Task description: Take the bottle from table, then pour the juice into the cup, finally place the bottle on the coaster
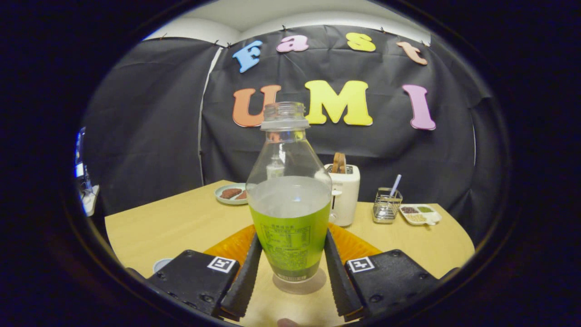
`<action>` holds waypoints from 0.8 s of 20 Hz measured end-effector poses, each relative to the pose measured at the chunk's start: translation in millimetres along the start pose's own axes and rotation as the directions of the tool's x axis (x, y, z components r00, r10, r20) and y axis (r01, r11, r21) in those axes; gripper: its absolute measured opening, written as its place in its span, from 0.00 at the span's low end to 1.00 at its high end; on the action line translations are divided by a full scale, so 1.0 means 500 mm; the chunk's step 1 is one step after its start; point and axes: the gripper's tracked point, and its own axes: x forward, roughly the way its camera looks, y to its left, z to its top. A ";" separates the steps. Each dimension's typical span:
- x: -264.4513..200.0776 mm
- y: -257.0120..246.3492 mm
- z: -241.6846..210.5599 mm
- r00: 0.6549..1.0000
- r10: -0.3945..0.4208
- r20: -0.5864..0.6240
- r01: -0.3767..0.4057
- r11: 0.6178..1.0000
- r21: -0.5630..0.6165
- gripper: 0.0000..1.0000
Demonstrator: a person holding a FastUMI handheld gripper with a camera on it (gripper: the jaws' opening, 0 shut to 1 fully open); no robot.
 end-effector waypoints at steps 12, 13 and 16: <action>0.082 -0.032 -0.085 0.997 -0.024 -0.075 0.023 1.000 -0.009 0.77; 0.084 -0.036 -0.087 0.997 -0.027 -0.075 0.026 1.000 -0.008 0.78; 0.086 -0.032 -0.100 0.996 -0.017 -0.090 0.017 1.000 0.001 0.80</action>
